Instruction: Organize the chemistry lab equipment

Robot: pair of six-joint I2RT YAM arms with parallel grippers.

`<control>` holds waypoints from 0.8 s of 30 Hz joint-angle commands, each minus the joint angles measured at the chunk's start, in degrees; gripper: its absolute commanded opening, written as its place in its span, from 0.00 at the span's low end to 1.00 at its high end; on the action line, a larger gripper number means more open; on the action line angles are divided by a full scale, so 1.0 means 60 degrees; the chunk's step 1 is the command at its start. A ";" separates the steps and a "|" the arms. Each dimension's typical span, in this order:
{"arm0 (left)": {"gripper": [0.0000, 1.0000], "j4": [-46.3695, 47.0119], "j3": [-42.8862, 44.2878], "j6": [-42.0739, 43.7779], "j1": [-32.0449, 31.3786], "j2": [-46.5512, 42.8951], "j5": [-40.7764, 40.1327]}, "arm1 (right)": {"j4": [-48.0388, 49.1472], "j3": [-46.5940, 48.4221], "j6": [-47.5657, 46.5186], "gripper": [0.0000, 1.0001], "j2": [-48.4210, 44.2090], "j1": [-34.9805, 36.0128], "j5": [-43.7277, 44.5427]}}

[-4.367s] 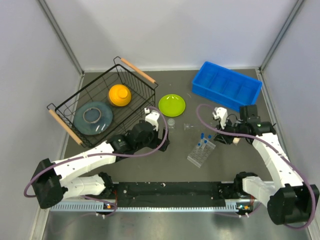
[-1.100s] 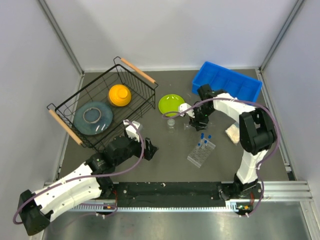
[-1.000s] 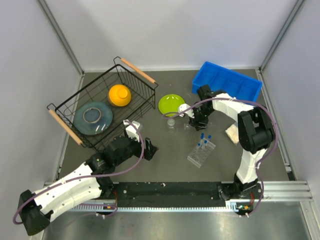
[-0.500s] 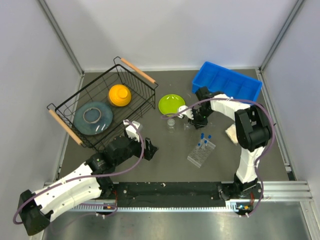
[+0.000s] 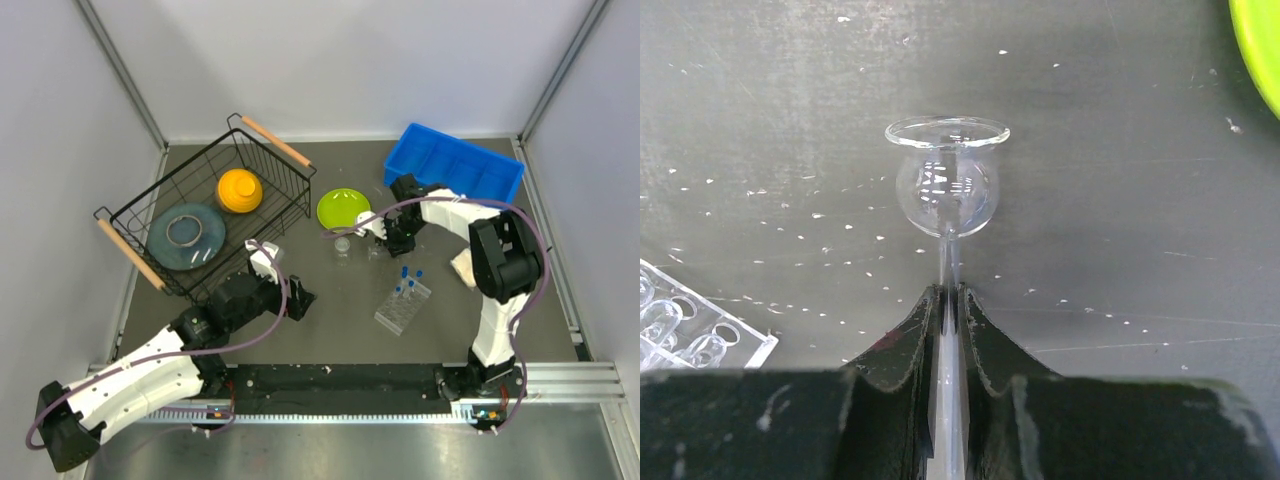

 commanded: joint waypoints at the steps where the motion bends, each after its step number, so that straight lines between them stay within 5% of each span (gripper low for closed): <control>1: 0.99 0.0331 0.0100 -0.0100 -0.0008 -0.0171 -0.0032 | 0.0028 -0.0199 0.0366 0.07 -0.0552 0.0004 -0.0029; 13: 0.99 0.0565 -0.0105 -0.0129 -0.0008 -0.0318 0.0070 | 0.0042 -0.0199 0.1406 0.06 -0.1637 -0.0802 -0.0717; 24: 0.99 0.0462 -0.0223 -0.0085 0.0006 -0.0669 0.0085 | 0.0028 0.1482 0.4657 0.06 -0.2837 -0.2220 -0.1596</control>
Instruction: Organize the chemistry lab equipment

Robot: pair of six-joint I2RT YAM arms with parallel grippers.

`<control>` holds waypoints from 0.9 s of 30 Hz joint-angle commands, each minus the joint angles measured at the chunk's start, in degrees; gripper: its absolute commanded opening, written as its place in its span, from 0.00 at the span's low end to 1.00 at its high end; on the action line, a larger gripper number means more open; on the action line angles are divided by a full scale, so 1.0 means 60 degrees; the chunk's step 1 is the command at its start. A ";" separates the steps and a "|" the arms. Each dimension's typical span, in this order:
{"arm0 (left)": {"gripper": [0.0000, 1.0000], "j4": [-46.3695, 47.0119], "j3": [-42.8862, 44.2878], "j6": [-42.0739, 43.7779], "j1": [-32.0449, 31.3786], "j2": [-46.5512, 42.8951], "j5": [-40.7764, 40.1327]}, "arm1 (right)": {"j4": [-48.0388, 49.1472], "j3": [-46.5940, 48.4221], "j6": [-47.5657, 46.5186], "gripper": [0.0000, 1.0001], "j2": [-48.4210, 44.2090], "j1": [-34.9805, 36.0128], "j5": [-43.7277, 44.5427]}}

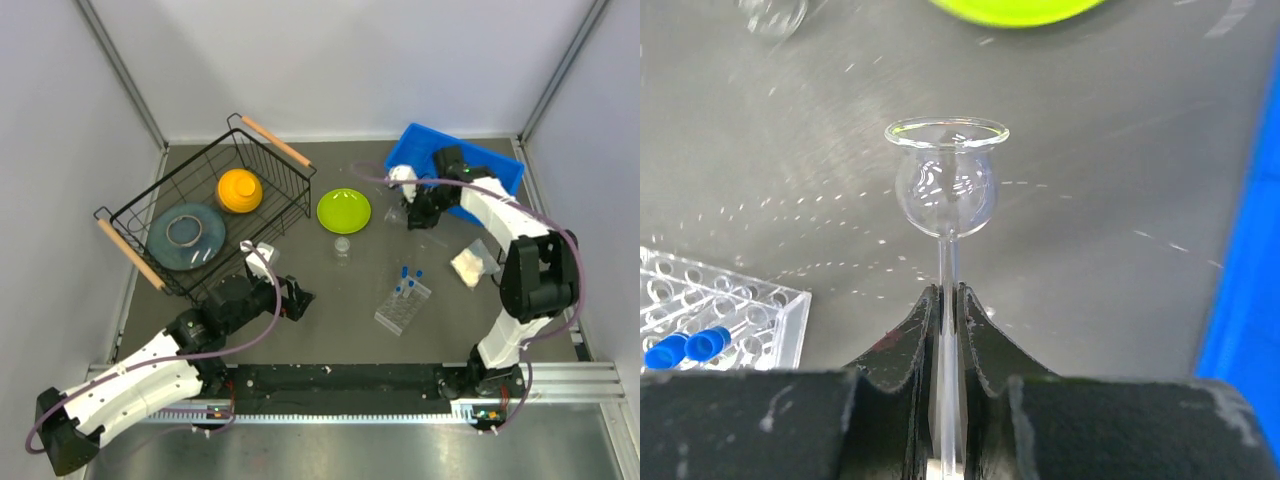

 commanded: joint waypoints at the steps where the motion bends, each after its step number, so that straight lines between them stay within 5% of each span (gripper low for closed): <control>1: 0.99 0.0462 -0.0153 -0.0009 -0.0012 -0.0185 0.0078 | 0.0173 0.1386 0.1860 0.06 -0.1100 -0.0845 -0.0733; 11: 0.99 0.0785 -0.0242 0.0035 0.0003 -0.0009 0.0253 | 0.0393 0.3452 0.6104 0.07 -0.0078 -0.3393 -0.1993; 27: 0.99 0.0507 0.0153 0.0050 0.0003 0.0502 0.0137 | 0.0481 0.5503 0.8659 0.08 0.2809 -0.4567 -0.1876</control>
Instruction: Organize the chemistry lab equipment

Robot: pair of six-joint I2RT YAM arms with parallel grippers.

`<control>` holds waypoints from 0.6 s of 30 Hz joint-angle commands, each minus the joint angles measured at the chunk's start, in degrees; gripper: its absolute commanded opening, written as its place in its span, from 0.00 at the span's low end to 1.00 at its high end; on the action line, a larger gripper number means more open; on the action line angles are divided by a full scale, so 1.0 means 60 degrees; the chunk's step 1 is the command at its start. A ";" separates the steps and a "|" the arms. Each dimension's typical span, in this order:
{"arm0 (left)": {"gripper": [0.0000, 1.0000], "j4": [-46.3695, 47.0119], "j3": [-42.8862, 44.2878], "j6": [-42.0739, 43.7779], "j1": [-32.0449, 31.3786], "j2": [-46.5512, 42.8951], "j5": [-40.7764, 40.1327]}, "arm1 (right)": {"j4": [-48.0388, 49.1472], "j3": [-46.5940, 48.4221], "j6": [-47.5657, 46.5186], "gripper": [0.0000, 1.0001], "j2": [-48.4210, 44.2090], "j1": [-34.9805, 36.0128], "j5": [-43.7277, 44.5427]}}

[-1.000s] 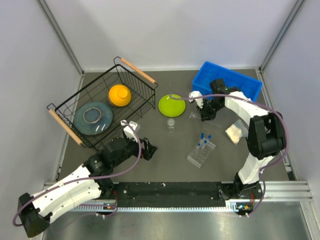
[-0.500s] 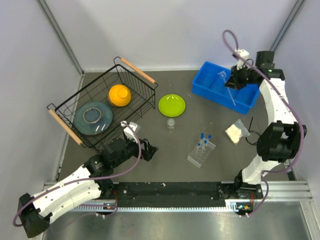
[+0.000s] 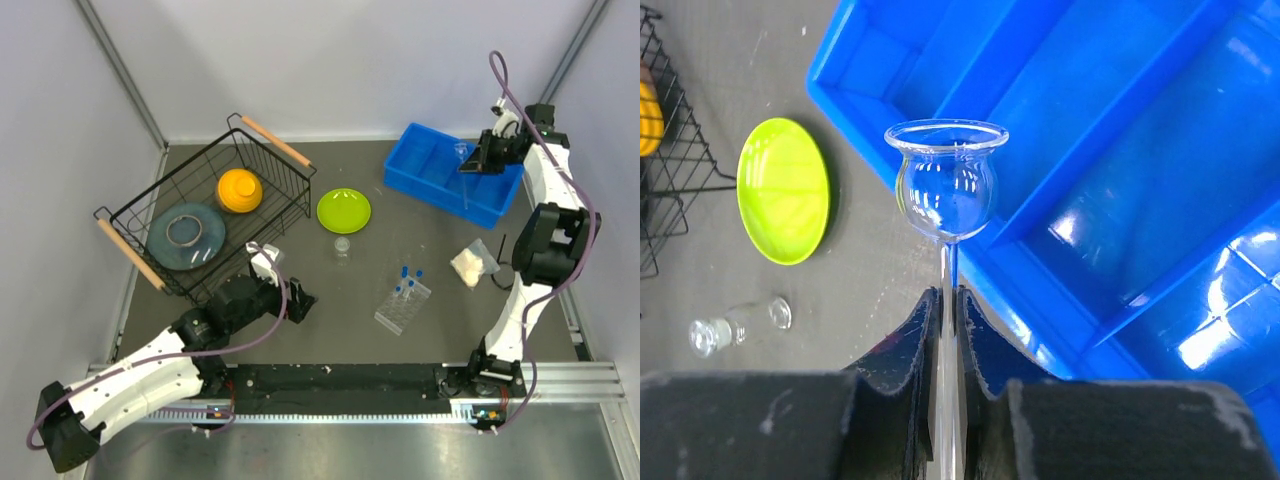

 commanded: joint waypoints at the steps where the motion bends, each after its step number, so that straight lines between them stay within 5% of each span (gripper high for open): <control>1: 0.99 0.0255 0.0452 0.0039 0.0003 0.0325 -0.0071 | 0.0131 0.0907 0.0849 0.08 0.0671 -0.0327 -0.0157; 18: 0.99 0.0006 0.0936 -0.0064 0.0003 0.0955 -0.0144 | 0.0116 0.2358 0.1099 0.10 0.2723 -0.0621 0.0238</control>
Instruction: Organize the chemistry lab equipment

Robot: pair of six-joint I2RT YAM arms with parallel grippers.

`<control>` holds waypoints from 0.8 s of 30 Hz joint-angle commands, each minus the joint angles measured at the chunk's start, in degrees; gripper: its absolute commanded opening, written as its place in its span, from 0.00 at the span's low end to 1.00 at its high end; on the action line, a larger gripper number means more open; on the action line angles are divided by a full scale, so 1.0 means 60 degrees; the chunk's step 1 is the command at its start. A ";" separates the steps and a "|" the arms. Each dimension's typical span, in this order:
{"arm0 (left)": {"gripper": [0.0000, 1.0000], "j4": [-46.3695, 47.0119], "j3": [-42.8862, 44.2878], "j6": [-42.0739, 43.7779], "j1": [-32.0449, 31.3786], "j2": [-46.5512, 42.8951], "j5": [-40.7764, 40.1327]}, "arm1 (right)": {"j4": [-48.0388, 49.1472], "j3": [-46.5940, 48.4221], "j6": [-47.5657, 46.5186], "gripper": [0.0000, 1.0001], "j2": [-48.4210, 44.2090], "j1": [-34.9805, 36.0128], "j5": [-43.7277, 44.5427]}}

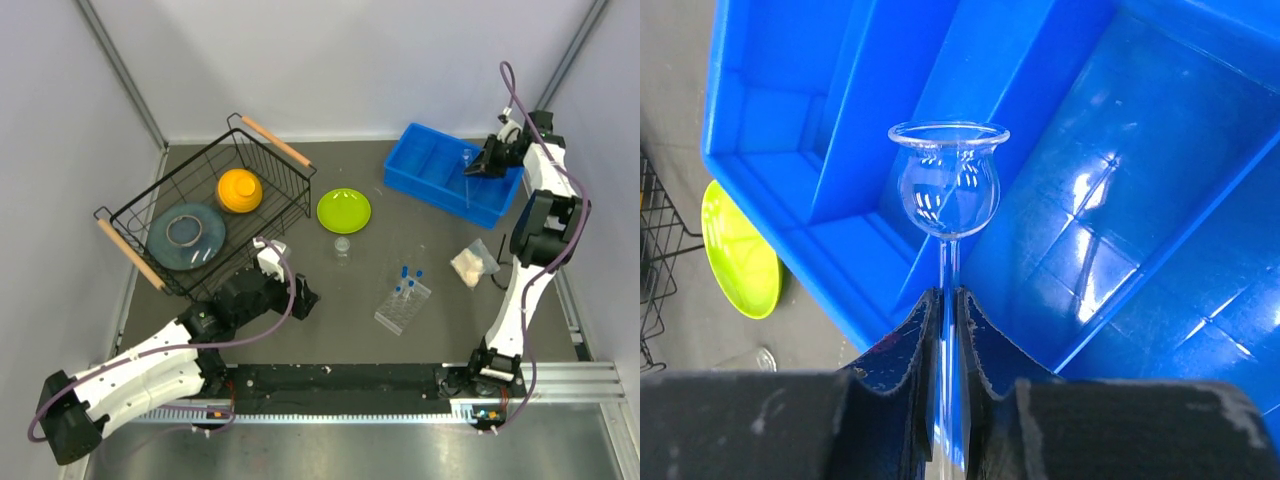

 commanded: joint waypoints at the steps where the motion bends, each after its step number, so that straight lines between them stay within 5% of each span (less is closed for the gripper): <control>1: 0.99 0.0083 0.0470 -0.0056 0.0003 -0.0072 -0.0137 | 0.0113 0.0660 0.0097 0.10 0.0287 -0.0067 0.0213; 24: 0.98 0.0009 0.0763 -0.0100 0.0003 0.0192 -0.0108 | 0.0127 0.1173 -0.0006 0.16 0.1181 -0.0184 0.1107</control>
